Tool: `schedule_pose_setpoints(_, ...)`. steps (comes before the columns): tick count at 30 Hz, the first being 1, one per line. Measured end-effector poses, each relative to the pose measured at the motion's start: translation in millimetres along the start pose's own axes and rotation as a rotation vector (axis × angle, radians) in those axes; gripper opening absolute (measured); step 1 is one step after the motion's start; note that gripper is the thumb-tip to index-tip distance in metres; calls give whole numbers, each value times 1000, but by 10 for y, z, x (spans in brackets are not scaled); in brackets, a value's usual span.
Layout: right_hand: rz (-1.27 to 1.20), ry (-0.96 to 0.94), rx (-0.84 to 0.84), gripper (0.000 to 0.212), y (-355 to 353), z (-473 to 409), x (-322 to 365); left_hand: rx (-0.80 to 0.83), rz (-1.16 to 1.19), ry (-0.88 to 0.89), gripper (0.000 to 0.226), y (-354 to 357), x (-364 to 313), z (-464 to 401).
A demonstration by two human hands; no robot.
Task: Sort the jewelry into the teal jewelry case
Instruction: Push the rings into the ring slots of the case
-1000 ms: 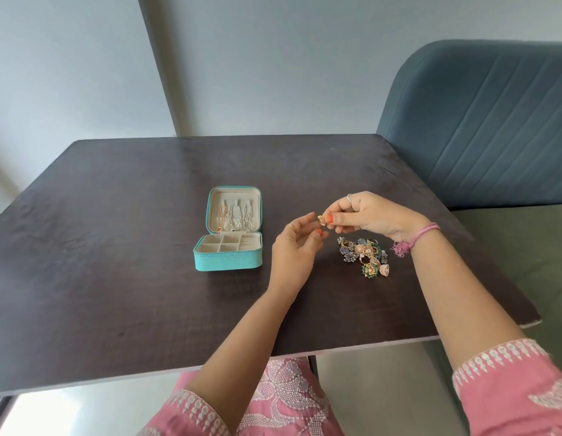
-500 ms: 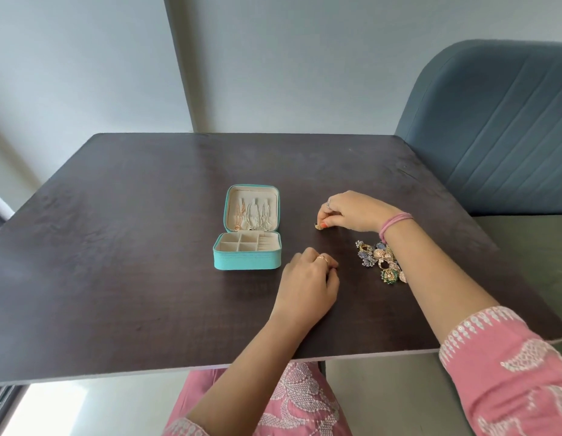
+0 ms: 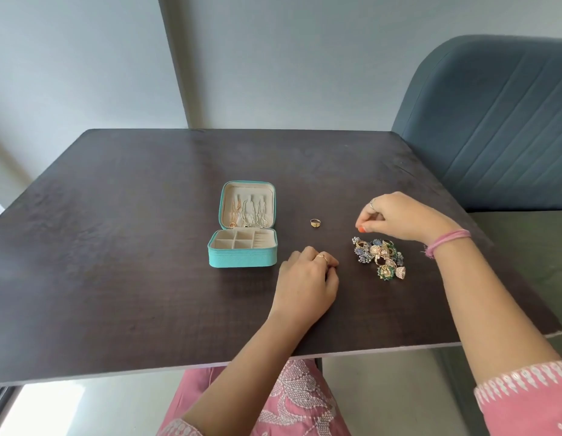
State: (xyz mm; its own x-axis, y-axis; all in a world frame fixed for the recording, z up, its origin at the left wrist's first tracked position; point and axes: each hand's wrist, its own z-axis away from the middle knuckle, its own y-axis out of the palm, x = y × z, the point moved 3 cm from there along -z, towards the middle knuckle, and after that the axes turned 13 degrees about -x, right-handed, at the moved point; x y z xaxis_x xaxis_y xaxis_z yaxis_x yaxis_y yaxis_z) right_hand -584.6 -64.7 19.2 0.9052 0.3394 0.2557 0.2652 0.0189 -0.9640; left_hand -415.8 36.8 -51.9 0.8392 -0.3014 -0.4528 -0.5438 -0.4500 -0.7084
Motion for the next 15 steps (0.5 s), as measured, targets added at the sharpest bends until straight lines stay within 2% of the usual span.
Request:
schedule_pose_setpoints(6,11,41,40,9,62,108,-82,139,3,-38,33,98,-137,-64)
schedule_pose_setpoints(15,-1,41,63,13,127,89,-80,205,-32,-53,41,259,-309,-177)
